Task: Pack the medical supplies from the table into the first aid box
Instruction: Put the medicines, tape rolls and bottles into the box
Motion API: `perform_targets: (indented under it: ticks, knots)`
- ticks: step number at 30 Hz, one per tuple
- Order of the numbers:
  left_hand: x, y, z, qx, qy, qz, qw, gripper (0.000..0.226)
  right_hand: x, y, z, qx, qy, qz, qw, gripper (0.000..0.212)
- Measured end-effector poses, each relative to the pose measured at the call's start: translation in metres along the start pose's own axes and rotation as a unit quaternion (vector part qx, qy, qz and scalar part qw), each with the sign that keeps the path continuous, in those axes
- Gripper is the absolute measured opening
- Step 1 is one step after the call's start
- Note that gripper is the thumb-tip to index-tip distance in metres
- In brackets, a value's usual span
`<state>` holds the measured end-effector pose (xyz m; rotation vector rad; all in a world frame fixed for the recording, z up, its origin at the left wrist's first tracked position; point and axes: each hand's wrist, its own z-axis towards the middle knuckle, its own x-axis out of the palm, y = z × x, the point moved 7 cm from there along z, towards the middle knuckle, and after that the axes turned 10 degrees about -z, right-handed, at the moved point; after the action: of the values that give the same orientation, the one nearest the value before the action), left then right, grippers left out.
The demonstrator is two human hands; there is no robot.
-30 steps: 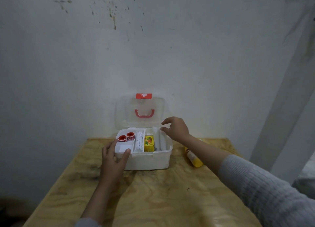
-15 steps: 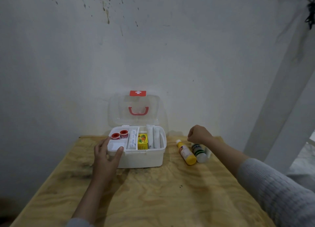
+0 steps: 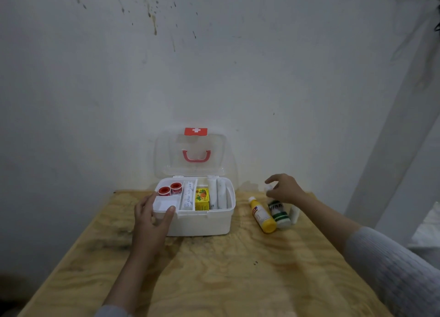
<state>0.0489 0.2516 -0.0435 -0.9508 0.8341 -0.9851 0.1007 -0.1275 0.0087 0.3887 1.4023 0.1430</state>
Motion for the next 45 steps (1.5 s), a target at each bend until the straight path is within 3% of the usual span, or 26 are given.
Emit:
perform_targets:
  ticks: [5, 11, 14, 20, 29, 36, 41, 43, 45]
  knots:
    - [-0.001, 0.004, 0.002, 0.005, 0.002, 0.003, 1.000, 0.057, -0.034, 0.010, -0.013, -0.035, -0.050, 0.013, 0.998, 0.023]
    - [0.001, 0.001, 0.002, 0.007, -0.002, 0.002, 1.000, 0.057, -0.100, 0.050, -0.043, -0.140, -0.252, 0.040, 0.957, 0.018]
    - [0.001, 0.001, 0.001, 0.010, 0.001, 0.000, 1.000, 0.057, -0.117, 0.077, -0.055, -0.152, -0.278, 0.121, 0.941, 0.016]
    - [0.001, 0.000, 0.000, 0.004, 0.005, -0.008, 1.000, 0.057, -0.078, 0.121, -0.059, -0.130, -0.189, 0.238, 0.944, 0.017]
    - [-0.001, 0.000, 0.001, 0.001, 0.011, -0.008, 1.000, 0.058, 0.006, 0.156, -0.065, -0.162, -0.062, 0.162, 0.971, 0.015]
    - [-0.001, -0.003, -0.001, 0.007, 0.004, -0.009, 1.000, 0.058, 0.017, 0.169, -0.069, -0.230, 0.045, 0.126, 0.964, 0.029]
    - [-0.002, -0.001, -0.001, 0.013, 0.004, -0.012, 1.000, 0.059, -0.005, 0.118, -0.053, -0.121, -0.080, 0.178, 0.973, 0.015]
    - [-0.001, -0.001, -0.001, 0.013, 0.001, -0.010, 1.000, 0.058, 0.005, 0.092, -0.046, -0.052, -0.063, 0.140, 0.987, 0.018]
    - [-0.001, -0.002, -0.001, 0.013, -0.001, -0.010, 1.000, 0.057, 0.027, 0.073, -0.043, 0.001, 0.019, 0.088, 0.996, 0.030]
